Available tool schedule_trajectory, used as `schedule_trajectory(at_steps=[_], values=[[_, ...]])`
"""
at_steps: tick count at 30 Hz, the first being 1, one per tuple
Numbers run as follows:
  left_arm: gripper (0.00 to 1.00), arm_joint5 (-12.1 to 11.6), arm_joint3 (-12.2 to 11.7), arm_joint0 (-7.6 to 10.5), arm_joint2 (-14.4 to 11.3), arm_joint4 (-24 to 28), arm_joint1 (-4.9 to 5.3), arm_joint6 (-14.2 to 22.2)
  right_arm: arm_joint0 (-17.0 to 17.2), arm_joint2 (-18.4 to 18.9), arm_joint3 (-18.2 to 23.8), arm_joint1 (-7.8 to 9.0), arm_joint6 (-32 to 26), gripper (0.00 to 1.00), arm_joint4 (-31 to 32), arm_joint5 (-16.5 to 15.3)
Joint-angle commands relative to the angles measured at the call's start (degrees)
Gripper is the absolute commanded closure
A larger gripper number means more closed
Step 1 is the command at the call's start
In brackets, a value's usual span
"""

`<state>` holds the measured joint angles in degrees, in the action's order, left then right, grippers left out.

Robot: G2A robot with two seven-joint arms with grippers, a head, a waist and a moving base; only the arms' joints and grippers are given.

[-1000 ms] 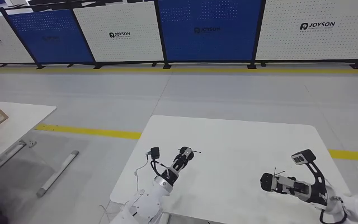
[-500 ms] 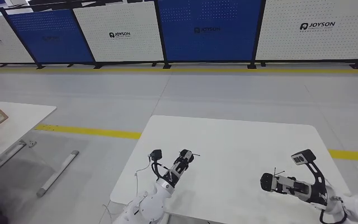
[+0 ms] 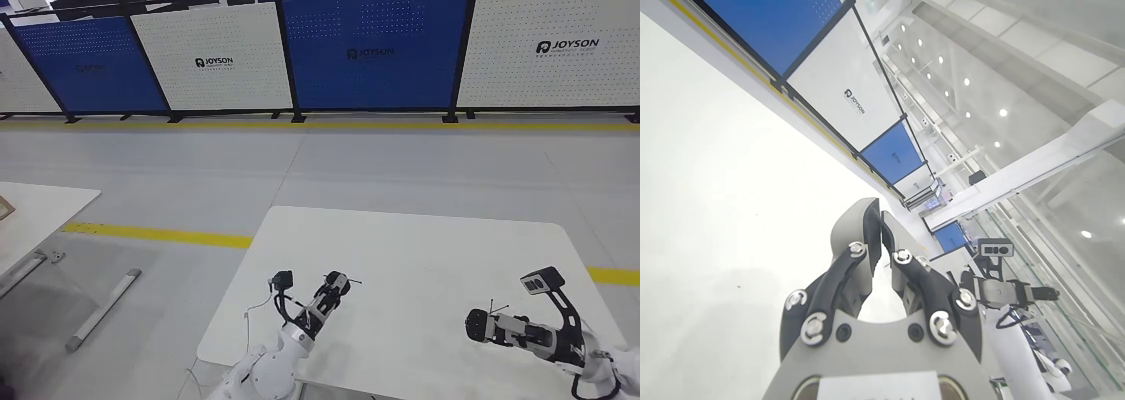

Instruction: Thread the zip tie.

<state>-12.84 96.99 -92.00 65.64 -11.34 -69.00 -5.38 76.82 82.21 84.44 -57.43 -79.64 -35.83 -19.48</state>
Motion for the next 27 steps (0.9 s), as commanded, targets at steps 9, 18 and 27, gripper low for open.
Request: schedule_trajectory(at_steps=[9, 18, 27], values=[[1.00, -0.85, 16.10, -6.11, 6.45, 1.25, 1.69, 10.44, 0.00, 0.00, 0.00, 0.00, 0.00, 0.00, 0.00, 0.00], [1.00, 3.57, 26.83, -9.29, 13.51, -1.50, 3.15, 20.66, 0.00, 0.00, 0.00, 0.00, 0.00, 0.00, 0.00, 0.00], [1.00, 3.79, 26.76, -9.27, 13.54, -1.20, 3.11, 20.03, 0.00, 0.00, 0.00, 0.00, 0.00, 0.00, 0.00, 0.00]])
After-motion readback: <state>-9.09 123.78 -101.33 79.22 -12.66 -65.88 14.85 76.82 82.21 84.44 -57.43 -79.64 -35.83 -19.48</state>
